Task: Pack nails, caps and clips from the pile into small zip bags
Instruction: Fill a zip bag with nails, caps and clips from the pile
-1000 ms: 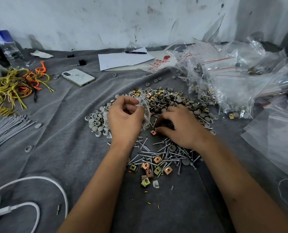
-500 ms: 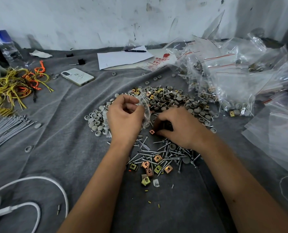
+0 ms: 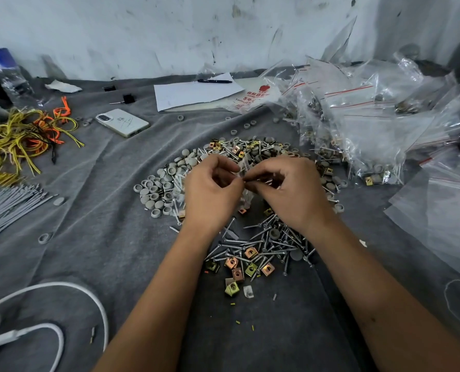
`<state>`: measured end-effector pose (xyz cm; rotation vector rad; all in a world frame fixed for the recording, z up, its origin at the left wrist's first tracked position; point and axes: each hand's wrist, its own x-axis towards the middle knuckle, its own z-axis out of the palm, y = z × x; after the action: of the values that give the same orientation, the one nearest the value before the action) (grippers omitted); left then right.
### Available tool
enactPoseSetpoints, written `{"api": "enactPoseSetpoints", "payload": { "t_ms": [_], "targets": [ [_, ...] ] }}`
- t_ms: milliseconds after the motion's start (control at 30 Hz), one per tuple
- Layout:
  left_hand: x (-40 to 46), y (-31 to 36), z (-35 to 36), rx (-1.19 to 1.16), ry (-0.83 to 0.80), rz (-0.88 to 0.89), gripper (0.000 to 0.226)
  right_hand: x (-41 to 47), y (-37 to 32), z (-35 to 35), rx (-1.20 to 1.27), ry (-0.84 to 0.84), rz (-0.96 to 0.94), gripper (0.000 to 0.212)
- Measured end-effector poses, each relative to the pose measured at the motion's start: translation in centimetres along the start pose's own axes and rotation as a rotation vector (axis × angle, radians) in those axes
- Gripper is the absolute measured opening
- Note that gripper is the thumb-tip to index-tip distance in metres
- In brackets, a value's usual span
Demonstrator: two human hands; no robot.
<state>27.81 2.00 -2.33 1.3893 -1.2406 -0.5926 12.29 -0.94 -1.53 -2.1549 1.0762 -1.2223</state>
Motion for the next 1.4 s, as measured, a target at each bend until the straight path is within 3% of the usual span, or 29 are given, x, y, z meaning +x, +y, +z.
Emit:
{"api": "enactPoseSetpoints", "payload": {
  "t_ms": [233,533,667,733,900,1167,1400],
  "targets": [
    [0.16,0.05,-0.09,-0.096,0.01,-0.043,0.015,-0.15,0.27,0.38,0.015,-0.043,0.013,0.031],
    [0.5,-0.16,-0.45,-0.173,0.209,-0.076,0.014,-0.06,0.35,-0.07,-0.087,0.008,-0.002,0.014],
    [0.53,-0.06,-0.62,-0.198,0.275,-0.083,0.014,-0.06,0.75,0.2,-0.456,-0.272,0.006,0.019],
    [0.52,-0.08,-0.63,-0.204,0.275,-0.088,0.014,-0.16,0.71,0.42,-0.508,-0.338,0.033,0.025],
    [0.42,-0.1,-0.65,-0.172,0.259,-0.083,0.013,-0.3,0.43,0.43,-0.452,-0.387,0.004,0.022],
    [0.5,-0.16,-0.56,-0.155,0.245,-0.073,0.014,0.1,0.16,0.31,0.056,-0.043,-0.037,0.011],
    [0.5,-0.08,-0.57,-0.118,0.145,-0.049,0.015,0.01,0.45,0.3,0.208,-0.028,-0.005,0.024]
  ]
}}
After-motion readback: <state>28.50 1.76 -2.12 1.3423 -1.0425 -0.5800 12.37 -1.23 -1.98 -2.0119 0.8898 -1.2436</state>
